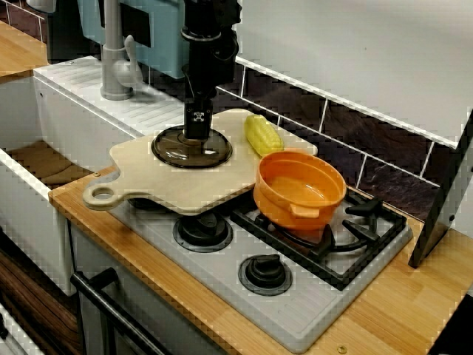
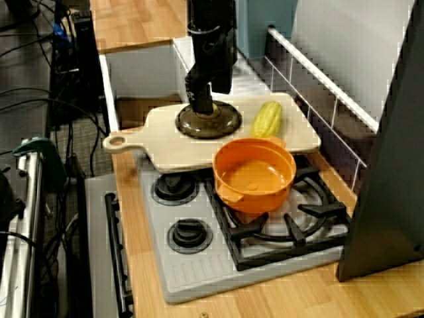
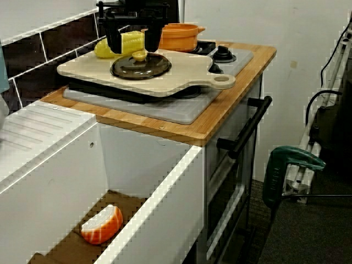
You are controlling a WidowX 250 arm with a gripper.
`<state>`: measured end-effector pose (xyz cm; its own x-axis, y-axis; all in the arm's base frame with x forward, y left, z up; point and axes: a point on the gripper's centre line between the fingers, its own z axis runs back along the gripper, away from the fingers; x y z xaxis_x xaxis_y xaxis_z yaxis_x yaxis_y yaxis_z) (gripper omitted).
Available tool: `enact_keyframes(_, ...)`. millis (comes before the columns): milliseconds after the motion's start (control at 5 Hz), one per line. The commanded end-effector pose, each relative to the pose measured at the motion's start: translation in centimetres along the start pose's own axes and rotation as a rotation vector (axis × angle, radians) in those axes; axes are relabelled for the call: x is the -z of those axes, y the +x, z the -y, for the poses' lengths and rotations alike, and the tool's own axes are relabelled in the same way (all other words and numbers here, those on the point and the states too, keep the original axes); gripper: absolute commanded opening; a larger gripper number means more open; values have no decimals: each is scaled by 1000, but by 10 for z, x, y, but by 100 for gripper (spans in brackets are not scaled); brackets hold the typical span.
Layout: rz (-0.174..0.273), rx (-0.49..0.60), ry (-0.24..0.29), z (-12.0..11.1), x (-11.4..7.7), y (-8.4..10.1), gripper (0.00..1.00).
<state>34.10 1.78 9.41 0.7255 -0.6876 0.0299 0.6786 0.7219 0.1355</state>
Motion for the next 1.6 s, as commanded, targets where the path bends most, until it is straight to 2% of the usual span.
enact_keyframes(0, 9, 0, 27, 0, -10, -8, 100)
enact_keyframes(200, 7, 1, 25, 2, -8, -8, 100)
enact_keyframes(400, 21, -14, 9, -1, -10, -9, 78)
enact_keyframes(600, 19, -23, 18, 0, -9, -11, 0)
enact_keyframes(800, 19, -22, 11, 2, -11, -12, 0)
enact_keyframes(1000, 29, -36, 5, -1, -22, -13, 0)
enact_keyframes(1400, 84, -45, 1, -3, -59, -17, 0)
